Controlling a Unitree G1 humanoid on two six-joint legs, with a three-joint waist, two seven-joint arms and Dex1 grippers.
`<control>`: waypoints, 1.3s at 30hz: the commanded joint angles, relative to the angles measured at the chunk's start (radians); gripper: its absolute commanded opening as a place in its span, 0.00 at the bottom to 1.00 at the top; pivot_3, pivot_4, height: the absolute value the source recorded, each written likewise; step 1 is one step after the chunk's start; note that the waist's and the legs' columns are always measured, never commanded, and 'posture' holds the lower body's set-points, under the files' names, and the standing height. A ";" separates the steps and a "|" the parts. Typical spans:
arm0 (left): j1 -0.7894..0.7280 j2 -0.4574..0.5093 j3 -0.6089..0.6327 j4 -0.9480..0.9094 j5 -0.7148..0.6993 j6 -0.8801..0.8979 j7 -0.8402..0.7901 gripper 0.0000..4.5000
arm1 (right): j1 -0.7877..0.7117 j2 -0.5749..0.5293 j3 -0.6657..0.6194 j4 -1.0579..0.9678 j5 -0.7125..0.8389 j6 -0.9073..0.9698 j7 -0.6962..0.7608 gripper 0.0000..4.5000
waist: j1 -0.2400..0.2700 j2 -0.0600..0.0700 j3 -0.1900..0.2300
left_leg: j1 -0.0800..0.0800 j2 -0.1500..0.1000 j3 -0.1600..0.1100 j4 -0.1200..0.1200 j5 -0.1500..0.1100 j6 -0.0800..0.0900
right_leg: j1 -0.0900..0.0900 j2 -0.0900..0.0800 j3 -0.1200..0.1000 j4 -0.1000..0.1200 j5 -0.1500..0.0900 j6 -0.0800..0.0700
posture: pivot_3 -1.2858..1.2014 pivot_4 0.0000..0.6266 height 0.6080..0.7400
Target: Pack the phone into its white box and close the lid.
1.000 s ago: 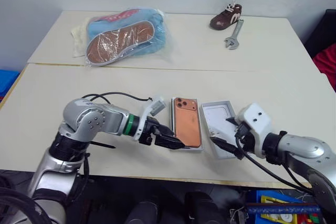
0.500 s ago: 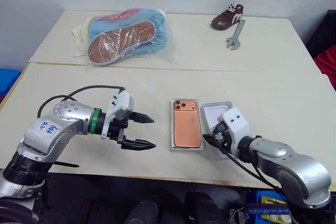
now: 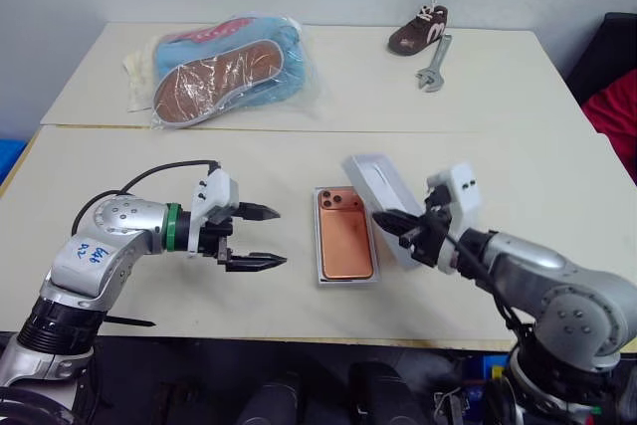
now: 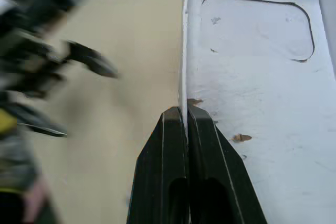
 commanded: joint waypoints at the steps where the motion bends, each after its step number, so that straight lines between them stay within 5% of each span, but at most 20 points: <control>1: 0.021 0.000 0.068 0.006 0.001 -0.015 0.023 1.00 | -0.083 0.031 -0.022 0.192 0.334 0.008 -0.157 0.01 | 0.000 0.001 0.000 | 0.000 0.000 0.000 0.000 0.000 0.000 | 0.000 0.000 0.000 0.001 0.000 0.000 | 0.52 0.24 1.00; 5: 0.103 0.002 0.140 -0.034 -0.008 -0.009 0.061 1.00 | -0.106 0.006 0.280 0.453 0.859 -0.292 -0.540 0.01 | -0.030 0.001 0.001 | 0.001 0.000 0.000 -0.001 0.000 0.000 | 0.000 -0.001 -0.002 0.002 0.000 0.000 | 0.52 0.24 1.00; 7: 0.157 0.008 0.177 -0.078 -0.017 0.002 0.081 1.00 | -0.116 0.037 0.374 0.522 0.942 -0.365 -0.607 0.01 | -0.036 0.001 0.001 | 0.003 0.001 0.000 0.000 0.000 0.000 | -0.001 -0.001 -0.006 0.001 0.000 0.000 | 0.52 0.24 1.00; 13: 0.261 0.023 0.261 -0.128 -0.015 0.017 0.109 0.65 | -0.127 0.180 0.440 0.670 0.951 -0.482 -0.691 0.00 | -0.053 0.002 0.001 | 0.003 0.002 0.000 -0.001 0.000 0.000 | 0.000 -0.002 -0.011 0.005 0.000 0.000 | 0.52 0.24 1.00; 22: 0.189 -0.001 0.157 -0.040 0.100 -0.033 0.145 0.04 | -0.012 0.137 0.492 0.685 0.818 -0.549 -0.668 0.00 | -0.047 0.004 0.001 | 0.002 0.001 -0.004 0.000 0.000 0.000 | 0.000 -0.002 -0.013 0.007 0.002 -0.001 | 0.52 0.24 1.00; 27: 0.039 -0.074 0.029 0.128 0.202 -0.123 0.131 0.00 | 0.048 0.096 0.491 0.629 0.747 -0.560 -0.637 0.05 | -0.039 0.006 -0.001 | 0.003 0.001 -0.004 0.001 0.000 0.000 | 0.001 -0.002 -0.012 0.008 0.002 -0.001 | 0.52 0.24 1.00; 35: -0.148 -0.221 -0.090 0.316 0.258 -0.213 0.056 0.00 | 0.132 -0.045 0.437 0.387 0.765 -0.586 -0.573 0.60 | -0.023 0.005 -0.001 | 0.000 -0.003 -0.005 0.003 0.000 0.001 | 0.000 -0.005 -0.012 0.008 0.003 0.000 | 0.52 0.24 1.00; 39: -0.234 -0.321 -0.128 0.423 0.278 -0.269 0.032 0.00 | 0.187 -0.234 0.319 0.243 0.774 -0.599 -0.487 0.60 | -0.015 0.005 -0.001 | -0.001 -0.004 -0.006 0.004 0.000 0.002 | 0.000 -0.006 -0.012 0.004 0.003 0.001 | 0.52 0.24 1.00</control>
